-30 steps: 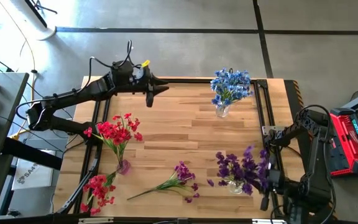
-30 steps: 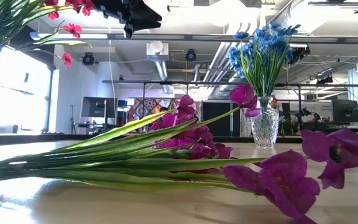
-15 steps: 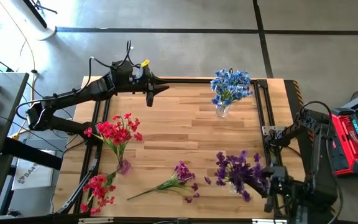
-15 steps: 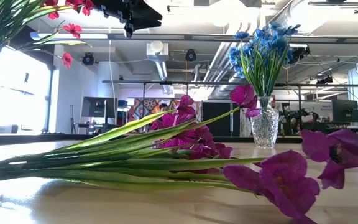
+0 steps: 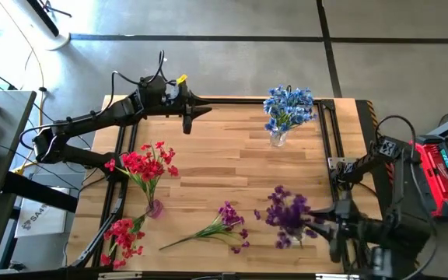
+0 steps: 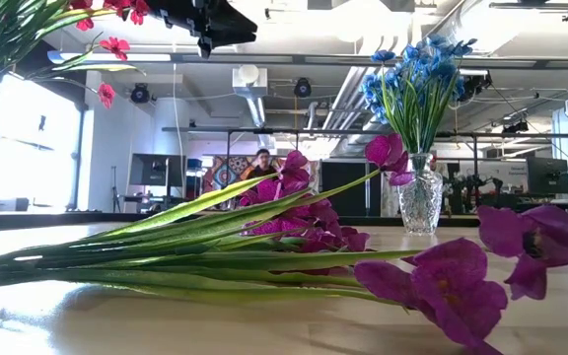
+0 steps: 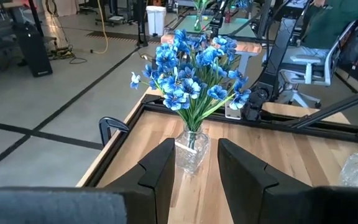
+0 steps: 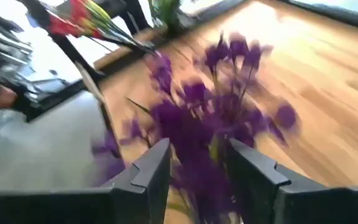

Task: Sort flowers into vase by color
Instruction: Put the right violet flower into the bottom transparent flower vase

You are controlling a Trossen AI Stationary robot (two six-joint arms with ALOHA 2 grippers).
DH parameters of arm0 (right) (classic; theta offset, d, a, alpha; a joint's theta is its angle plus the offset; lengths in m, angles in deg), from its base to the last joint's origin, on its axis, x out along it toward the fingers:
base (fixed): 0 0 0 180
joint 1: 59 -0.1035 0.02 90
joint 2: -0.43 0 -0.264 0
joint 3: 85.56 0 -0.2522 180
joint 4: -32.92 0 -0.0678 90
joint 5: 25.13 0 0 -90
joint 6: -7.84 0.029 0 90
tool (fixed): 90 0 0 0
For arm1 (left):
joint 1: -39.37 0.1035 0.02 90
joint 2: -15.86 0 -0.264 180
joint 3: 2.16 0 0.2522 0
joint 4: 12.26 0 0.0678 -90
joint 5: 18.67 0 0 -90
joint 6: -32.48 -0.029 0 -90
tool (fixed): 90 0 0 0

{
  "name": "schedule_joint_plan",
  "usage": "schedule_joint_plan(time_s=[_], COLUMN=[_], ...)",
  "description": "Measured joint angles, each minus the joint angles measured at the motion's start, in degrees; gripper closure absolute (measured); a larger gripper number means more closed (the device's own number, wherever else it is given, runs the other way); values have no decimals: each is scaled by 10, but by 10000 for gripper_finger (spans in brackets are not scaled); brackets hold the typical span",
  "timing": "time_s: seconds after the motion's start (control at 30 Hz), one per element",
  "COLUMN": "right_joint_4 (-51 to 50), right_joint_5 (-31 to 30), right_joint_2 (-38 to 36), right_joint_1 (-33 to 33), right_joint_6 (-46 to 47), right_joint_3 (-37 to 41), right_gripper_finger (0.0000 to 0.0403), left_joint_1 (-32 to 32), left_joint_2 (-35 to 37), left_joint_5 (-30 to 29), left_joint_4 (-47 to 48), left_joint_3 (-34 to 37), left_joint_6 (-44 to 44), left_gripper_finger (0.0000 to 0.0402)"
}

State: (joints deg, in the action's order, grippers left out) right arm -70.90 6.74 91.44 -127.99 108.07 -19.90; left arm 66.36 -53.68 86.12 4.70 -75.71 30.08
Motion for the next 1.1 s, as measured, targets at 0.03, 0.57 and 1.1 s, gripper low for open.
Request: schedule_joint_plan(time_s=[0.03,0.57,1.1], right_joint_4=[0,0,1], right_joint_5=[9,54,60], right_joint_2=[1,-5,-30], right_joint_1=[3,21,8], right_joint_6=[14,100,82], right_joint_3=[12,72,72], right_gripper_finger=[261,325,400], left_joint_1=[0,4,4], left_joint_2=[0,0,0], left_joint_5=[0,0,0], left_joint_4=[0,-36,-35], left_joint_3=[0,0,0], left_joint_6=[-6,-41,-52], left_gripper_finger=[293,293,294])
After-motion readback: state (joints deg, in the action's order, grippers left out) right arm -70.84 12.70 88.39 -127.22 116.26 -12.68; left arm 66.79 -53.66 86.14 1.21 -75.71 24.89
